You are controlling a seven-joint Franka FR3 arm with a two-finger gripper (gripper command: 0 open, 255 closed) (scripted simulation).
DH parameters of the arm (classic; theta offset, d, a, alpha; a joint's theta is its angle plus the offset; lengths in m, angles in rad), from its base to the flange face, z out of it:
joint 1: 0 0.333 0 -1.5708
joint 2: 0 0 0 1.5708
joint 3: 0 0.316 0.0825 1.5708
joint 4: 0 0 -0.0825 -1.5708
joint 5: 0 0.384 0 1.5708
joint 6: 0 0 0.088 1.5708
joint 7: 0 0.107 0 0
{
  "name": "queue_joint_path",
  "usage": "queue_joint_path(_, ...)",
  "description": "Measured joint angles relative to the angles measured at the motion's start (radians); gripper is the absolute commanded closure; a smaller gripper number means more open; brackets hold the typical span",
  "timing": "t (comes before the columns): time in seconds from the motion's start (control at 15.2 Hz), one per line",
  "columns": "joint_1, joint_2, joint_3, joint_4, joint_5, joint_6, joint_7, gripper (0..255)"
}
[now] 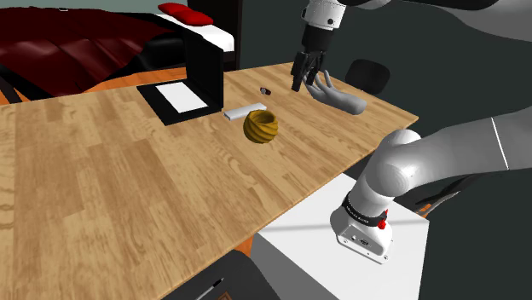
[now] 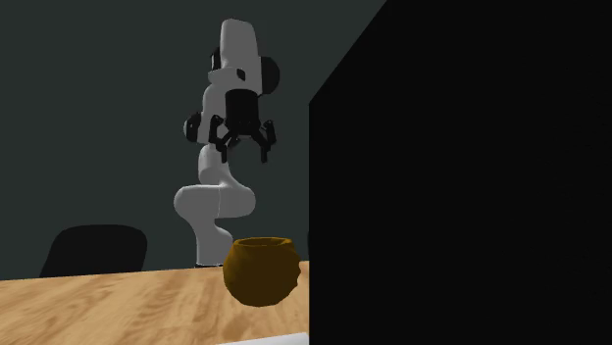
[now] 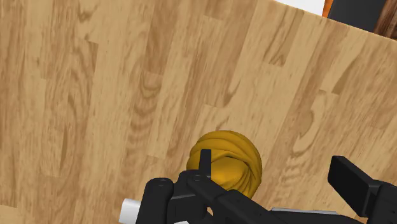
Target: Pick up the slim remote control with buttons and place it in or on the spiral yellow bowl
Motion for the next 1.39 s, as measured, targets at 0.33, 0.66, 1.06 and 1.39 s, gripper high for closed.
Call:
queue_joint_path(0.33, 0.014, 0.072, -0.062, -0.008, -0.046, 0.073, -0.143, 0)
queue_joint_path(0.66, 0.046, 0.213, -0.147, -0.001, -0.097, 0.205, -0.368, 0)
queue_joint_path(1.06, 0.089, 0.415, -0.232, 0.071, -0.116, 0.336, -0.634, 0)
queue_joint_path(1.39, 0.121, 0.617, -0.281, 0.166, -0.09, 0.442, -0.86, 0)
